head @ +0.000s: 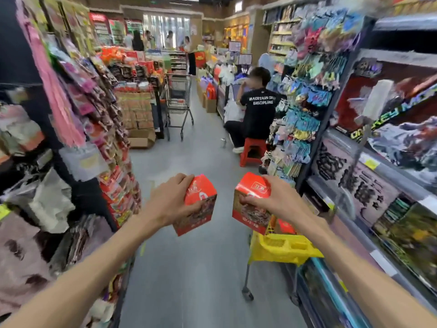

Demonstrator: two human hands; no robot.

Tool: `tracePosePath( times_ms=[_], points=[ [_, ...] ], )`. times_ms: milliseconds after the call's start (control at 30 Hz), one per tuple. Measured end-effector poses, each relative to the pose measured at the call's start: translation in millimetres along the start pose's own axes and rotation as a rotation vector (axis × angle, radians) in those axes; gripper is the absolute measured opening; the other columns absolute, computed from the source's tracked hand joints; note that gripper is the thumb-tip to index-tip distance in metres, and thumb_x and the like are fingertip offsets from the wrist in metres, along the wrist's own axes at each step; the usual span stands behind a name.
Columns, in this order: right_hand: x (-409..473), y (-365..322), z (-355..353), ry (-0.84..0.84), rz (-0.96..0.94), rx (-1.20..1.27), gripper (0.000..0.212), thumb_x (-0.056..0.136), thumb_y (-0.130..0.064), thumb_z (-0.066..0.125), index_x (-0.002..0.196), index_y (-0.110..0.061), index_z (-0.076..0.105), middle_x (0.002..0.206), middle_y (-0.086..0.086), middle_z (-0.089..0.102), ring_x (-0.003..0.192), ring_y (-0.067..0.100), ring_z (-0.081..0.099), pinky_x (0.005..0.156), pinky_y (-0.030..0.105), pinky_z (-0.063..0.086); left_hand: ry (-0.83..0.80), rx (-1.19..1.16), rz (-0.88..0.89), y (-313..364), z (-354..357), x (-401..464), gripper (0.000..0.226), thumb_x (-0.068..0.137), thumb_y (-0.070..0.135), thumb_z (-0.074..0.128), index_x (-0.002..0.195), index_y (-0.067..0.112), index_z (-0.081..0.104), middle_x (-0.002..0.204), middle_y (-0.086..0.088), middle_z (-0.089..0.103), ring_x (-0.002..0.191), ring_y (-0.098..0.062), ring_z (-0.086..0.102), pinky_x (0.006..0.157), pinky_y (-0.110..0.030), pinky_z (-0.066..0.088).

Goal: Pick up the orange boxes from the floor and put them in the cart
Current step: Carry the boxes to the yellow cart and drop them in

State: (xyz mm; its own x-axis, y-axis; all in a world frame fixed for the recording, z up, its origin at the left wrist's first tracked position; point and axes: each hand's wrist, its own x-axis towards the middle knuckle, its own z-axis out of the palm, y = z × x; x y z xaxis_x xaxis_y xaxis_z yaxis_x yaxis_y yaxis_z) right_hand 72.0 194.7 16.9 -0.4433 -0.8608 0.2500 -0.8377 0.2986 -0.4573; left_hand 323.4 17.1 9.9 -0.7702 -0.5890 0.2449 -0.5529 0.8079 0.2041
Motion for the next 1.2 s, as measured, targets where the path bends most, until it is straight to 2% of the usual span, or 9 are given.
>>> tracePosePath(
  times_ms=[200,333,467,633,800,933,1000,1067,1200],
  points=[
    [113.7,64.2,14.4,0.075,0.119,-0.068,0.062,0.061,-0.088,0.066,0.09,-0.034,0.054,0.08,-0.012,0.061,0.071,0.005,0.058,0.06,0.034,0.051,-0.037,-0.047,0.179,-28.8,47.9,176.3,0.092,0.075,0.075,0.045,0.146,0.018,0.037,0.133,-0.002,0.052,0.115,-0.024,0.053,0.092,-0.039,0.048],
    [178.1,129.7,25.8,0.126,0.226,-0.114,0.072,0.059,-0.092,0.061,0.098,-0.033,0.055,0.087,-0.011,0.061,0.077,0.008,0.059,0.063,0.033,0.05,-0.074,-0.063,0.337,-23.9,93.5,291.1,0.094,0.074,0.078,0.042,0.146,0.018,0.037,0.134,-0.003,0.052,0.115,-0.025,0.053,0.092,-0.04,0.048],
    [227.7,194.6,28.6,0.159,0.372,-0.117,0.068,0.059,-0.092,0.06,0.101,-0.04,0.049,0.094,-0.013,0.06,0.083,0.01,0.056,0.064,0.033,0.048,-0.14,-0.077,0.497,-4.6,139.2,395.1,0.092,0.078,0.075,0.048,0.149,0.017,0.035,0.141,-0.003,0.049,0.12,-0.024,0.05,0.094,-0.034,0.042],
    [267.3,269.1,25.0,0.192,0.557,-0.179,0.079,0.058,-0.091,0.061,0.107,-0.029,0.057,0.1,-0.005,0.065,0.092,0.018,0.061,0.068,0.034,0.046,-0.261,-0.136,0.691,34.0,190.9,504.8,0.109,0.069,0.093,0.034,0.15,0.019,0.033,0.141,0.001,0.045,0.123,-0.024,0.049,0.099,-0.037,0.043],
    [268.2,311.1,16.8,0.291,0.791,-0.204,0.074,0.062,-0.089,0.061,0.108,-0.032,0.055,0.101,-0.007,0.062,0.094,0.017,0.057,0.074,0.039,0.051,-0.31,-0.157,1.001,94.9,245.7,587.3,0.104,0.074,0.09,0.034,0.147,0.016,0.038,0.135,-0.003,0.051,0.12,-0.025,0.052,0.097,-0.037,0.045],
    [259.0,330.8,23.8,0.371,0.965,-0.246,0.079,0.067,-0.078,0.067,0.13,-0.033,0.05,0.115,-0.006,0.06,0.105,0.019,0.053,0.079,0.035,0.047,-0.405,-0.186,1.212,143.0,307.6,637.9,0.104,0.074,0.09,0.029,0.149,0.018,0.035,0.141,-0.003,0.049,0.123,-0.025,0.051,0.098,-0.041,0.045],
    [254.6,339.5,37.7,0.426,1.034,-0.279,0.082,0.068,-0.078,0.068,0.135,-0.035,0.046,0.119,-0.005,0.061,0.107,0.02,0.054,0.078,0.033,0.044,-0.47,-0.195,1.303,162.2,339.7,656.5,0.099,0.076,0.087,0.038,0.15,0.022,0.03,0.141,-0.001,0.048,0.124,-0.023,0.05,0.097,-0.041,0.045],
    [252.7,345.9,53.5,0.415,1.169,-0.326,0.087,0.068,-0.083,0.063,0.134,-0.028,0.048,0.119,0.0,0.061,0.108,0.024,0.054,0.082,0.038,0.047,-0.532,-0.202,1.389,177.0,368.7,669.5,0.094,0.077,0.081,0.046,0.151,0.024,0.029,0.14,0.002,0.048,0.123,-0.022,0.051,0.095,-0.039,0.046],
    [250.9,362.2,92.8,0.389,1.368,-0.307,0.094,0.066,-0.087,0.059,0.133,-0.021,0.053,0.125,0.005,0.063,0.113,0.027,0.057,0.092,0.042,0.048,-0.665,-0.238,1.488,188.6,424.7,680.4,0.091,0.075,0.079,0.05,0.147,0.028,0.031,0.134,0.003,0.05,0.117,-0.023,0.055,0.09,-0.04,0.049]
  ],
)
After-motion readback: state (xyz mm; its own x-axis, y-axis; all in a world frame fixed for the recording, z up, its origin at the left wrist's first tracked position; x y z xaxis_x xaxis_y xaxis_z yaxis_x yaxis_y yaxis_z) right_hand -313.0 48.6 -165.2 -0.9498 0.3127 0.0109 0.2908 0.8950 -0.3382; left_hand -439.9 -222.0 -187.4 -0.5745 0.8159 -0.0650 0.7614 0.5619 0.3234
